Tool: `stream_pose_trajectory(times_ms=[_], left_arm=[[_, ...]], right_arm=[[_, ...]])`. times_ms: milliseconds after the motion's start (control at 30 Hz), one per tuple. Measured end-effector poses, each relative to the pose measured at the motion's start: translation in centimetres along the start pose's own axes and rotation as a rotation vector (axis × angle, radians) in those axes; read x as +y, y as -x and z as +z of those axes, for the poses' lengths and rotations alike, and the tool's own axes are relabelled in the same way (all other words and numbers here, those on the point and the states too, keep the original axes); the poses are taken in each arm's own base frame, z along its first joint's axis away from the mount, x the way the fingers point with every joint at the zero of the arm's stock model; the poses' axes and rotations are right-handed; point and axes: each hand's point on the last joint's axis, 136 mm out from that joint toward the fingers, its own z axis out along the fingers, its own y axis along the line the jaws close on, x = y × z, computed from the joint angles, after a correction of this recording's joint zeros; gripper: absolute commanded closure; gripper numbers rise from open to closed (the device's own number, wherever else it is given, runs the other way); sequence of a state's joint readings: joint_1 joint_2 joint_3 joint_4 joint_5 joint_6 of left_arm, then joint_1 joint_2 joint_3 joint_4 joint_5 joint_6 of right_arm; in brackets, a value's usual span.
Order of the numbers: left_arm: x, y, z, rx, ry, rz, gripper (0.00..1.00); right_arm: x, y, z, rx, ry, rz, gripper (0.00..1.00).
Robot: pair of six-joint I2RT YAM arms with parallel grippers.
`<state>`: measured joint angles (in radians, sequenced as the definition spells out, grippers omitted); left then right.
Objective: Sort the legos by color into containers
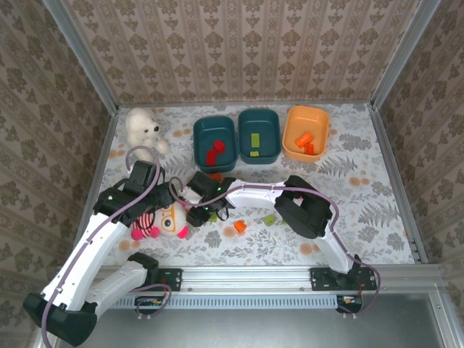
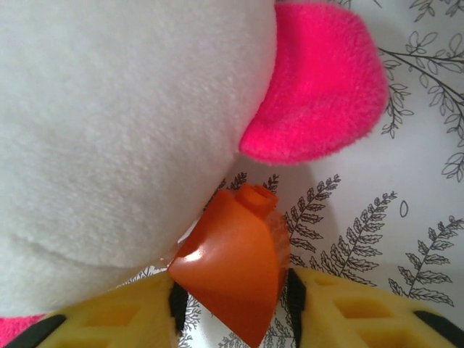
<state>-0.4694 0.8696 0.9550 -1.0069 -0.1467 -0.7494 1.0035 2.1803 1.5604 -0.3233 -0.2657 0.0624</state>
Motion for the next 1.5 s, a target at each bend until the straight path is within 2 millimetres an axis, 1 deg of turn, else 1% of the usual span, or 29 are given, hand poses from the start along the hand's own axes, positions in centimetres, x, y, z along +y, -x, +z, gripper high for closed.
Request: stream_pose_trajectory(times_ms=[133, 233, 333, 433, 500, 567, 600, 667, 733, 833, 867, 900, 933, 1067, 1133, 1233, 1400, 1500], left_arm=[[0.0, 0.0, 0.0, 0.0, -0.001, 0.0, 0.43], [-0.2, 0.1, 0.0, 0.0, -0.009, -0.001, 0.43], [-0.5, 0.0, 0.3, 0.009, -0.017, 0.0, 0.43], [-0.8, -0.2, 1.2, 0.032, -0.017, 0.002, 0.43], [-1.1, -0.4, 2.0, 0.052, -0.018, 0.004, 0.43], [-1.4, -0.5, 2.6, 0.068, -0.016, 0.006, 0.43], [-1.5, -0.5, 2.8, 0.074, -0.017, 0.007, 0.43], [-1.7, -0.4, 3.0, 0.074, -0.022, 0.006, 0.43], [-1.8, -0.3, 3.0, 0.068, -0.026, 0.005, 0.43], [-1.8, -0.2, 2.8, 0.059, -0.029, 0.004, 0.43], [-1.6, -0.2, 2.7, 0.056, -0.022, 0.008, 0.43], [-0.8, -0.5, 2.6, 0.061, 0.005, 0.004, 0.43], [-0.5, -0.6, 2.5, 0.06, 0.016, 0.002, 0.43], [-0.5, -0.4, 1.9, 0.039, -0.001, -0.003, 0.43], [-0.2, -0.1, 1.7, 0.029, 0.002, -0.017, 0.43], [0.3, 0.1, 1.7, 0.023, 0.014, -0.031, 0.43], [1.4, 0.1, 1.1, 0.012, 0.049, -0.042, 0.43], [2.3, 0.1, 0.4, -0.001, 0.069, -0.058, 0.43]], right_arm=[[-0.5, 0.2, -0.3, -0.009, -0.01, 0.027, 0.68], [-1.3, 0.3, -1.9, -0.03, -0.027, 0.068, 0.7], [-3.0, 1.4, -5.3, -0.092, -0.055, 0.121, 0.71], [-5.2, 3.4, -9.4, -0.191, -0.087, 0.171, 0.71], [-6.8, 4.3, -11.7, -0.244, -0.109, 0.198, 0.67], [-7.6, 4.7, -12.9, -0.268, -0.122, 0.205, 0.59], [-7.7, 4.7, -13.0, -0.268, -0.124, 0.198, 0.54], [-6.4, 4.3, -12.3, -0.241, -0.112, 0.154, 0.45], [-4.1, 3.7, -11.0, -0.202, -0.086, 0.098, 0.38], [-0.5, 2.4, -8.0, -0.137, -0.043, 0.018, 0.31], [0.2, 1.9, -7.2, -0.117, -0.033, 0.013, 0.3], [0.6, 1.4, -6.4, -0.096, -0.03, 0.001, 0.29], [0.7, 0.8, -5.6, -0.076, -0.029, -0.003, 0.27], [-0.2, -0.6, -3.2, -0.013, -0.05, -0.01, 0.24], [-0.6, -1.2, -2.0, 0.013, -0.059, -0.011, 0.24], [-1.1, -1.6, -0.8, 0.033, -0.08, -0.013, 0.23], [-1.5, -0.4, -0.2, 0.019, -0.102, -0.016, 0.25], [-1.7, 0.3, 0.1, 0.016, -0.119, -0.017, 0.28]])
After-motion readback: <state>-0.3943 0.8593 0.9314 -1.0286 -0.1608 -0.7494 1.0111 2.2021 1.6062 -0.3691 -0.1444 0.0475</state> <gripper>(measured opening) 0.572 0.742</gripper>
